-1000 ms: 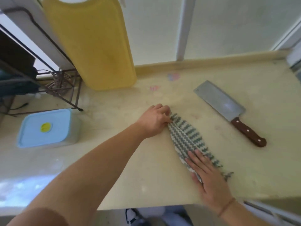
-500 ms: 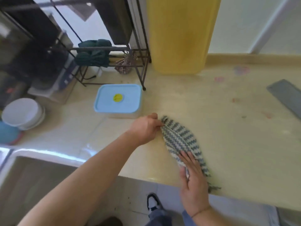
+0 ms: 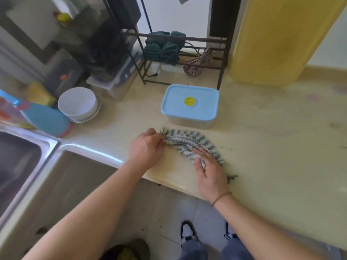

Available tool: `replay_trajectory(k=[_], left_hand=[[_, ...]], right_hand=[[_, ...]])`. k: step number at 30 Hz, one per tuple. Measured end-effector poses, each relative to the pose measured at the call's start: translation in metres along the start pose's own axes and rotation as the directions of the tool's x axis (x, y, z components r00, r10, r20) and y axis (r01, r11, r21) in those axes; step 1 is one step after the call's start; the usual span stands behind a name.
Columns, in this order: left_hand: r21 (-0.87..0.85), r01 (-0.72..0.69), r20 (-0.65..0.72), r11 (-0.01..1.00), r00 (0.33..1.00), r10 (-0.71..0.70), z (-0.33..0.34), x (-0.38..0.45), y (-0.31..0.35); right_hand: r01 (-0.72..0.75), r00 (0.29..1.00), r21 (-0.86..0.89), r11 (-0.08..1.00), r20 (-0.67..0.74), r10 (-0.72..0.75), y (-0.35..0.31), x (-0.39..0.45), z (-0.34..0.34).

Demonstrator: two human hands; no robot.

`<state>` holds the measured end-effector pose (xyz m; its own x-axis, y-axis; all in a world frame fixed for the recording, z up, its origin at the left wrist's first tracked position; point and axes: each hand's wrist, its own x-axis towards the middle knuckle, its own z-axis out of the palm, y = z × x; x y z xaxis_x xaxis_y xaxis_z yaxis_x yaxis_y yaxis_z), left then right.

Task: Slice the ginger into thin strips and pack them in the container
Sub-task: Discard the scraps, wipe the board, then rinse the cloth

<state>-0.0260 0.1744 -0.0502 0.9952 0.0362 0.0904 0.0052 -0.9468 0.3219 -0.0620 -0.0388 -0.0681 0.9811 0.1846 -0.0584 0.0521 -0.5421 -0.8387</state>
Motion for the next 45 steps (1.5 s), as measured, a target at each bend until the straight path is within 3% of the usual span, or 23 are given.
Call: replay_trajectory(k=[4,10,15,18,20,22,24,32,35,37,40,43,45], left_hand=[[0.026,0.045,-0.077,0.999,0.996,-0.043,-0.008,-0.012,-0.029],[0.001,-0.125,-0.053,0.992,0.991,0.125,-0.006,-0.037,-0.036],[-0.07,-0.306,0.009,0.949,0.951,0.308,0.002,-0.066,-0.018],[-0.071,-0.378,0.041,0.923,0.923,0.382,0.006,-0.068,0.0],[-0.11,-0.337,-0.008,0.935,0.941,0.338,0.007,-0.063,0.01],[-0.272,-0.201,-0.094,0.941,0.979,0.182,0.005,-0.056,0.021],[-0.417,-0.076,-0.173,0.906,0.985,0.003,0.001,-0.048,0.034],[-0.499,-0.01,-0.144,0.866,0.987,-0.071,0.007,-0.018,0.091],[-0.504,0.103,-0.062,0.857,0.986,-0.155,0.013,-0.011,0.104],[-0.48,0.159,-0.009,0.863,0.982,-0.186,0.016,-0.008,0.109],[-0.401,0.093,0.036,0.911,0.996,-0.086,0.02,-0.01,0.11],[-0.35,-0.028,0.029,0.936,0.999,0.041,0.023,-0.016,0.106],[-0.347,-0.045,0.006,0.937,0.999,0.05,0.023,-0.022,0.104]], right_hand=[[0.114,0.982,0.053,0.992,0.144,-0.121,-0.001,0.033,-0.007],[0.178,0.932,-0.067,0.982,0.331,-0.147,0.008,0.058,-0.032],[0.188,0.941,-0.031,0.982,0.291,-0.171,0.039,0.045,-0.058],[0.082,0.972,0.042,0.996,0.217,-0.089,0.035,0.039,-0.067],[0.002,0.987,0.206,0.979,0.156,-0.035,0.026,0.043,-0.071],[-0.083,0.996,0.384,0.92,0.054,0.067,0.019,0.052,-0.08],[-0.066,0.996,0.419,0.906,-0.021,0.082,0.016,0.059,-0.094],[0.051,0.979,0.371,0.927,-0.201,0.026,0.026,0.055,-0.143],[0.005,0.995,0.374,0.927,-0.098,0.035,0.053,0.054,-0.143],[-0.051,0.998,0.265,0.963,-0.023,0.059,0.068,0.051,-0.136],[0.007,1.0,-0.006,1.0,-0.004,-0.007,0.073,0.037,-0.125],[0.001,1.0,-0.058,0.998,-0.031,-0.003,0.054,0.021,-0.111],[-0.006,1.0,-0.087,0.996,0.015,0.008,0.046,0.011,-0.096]])
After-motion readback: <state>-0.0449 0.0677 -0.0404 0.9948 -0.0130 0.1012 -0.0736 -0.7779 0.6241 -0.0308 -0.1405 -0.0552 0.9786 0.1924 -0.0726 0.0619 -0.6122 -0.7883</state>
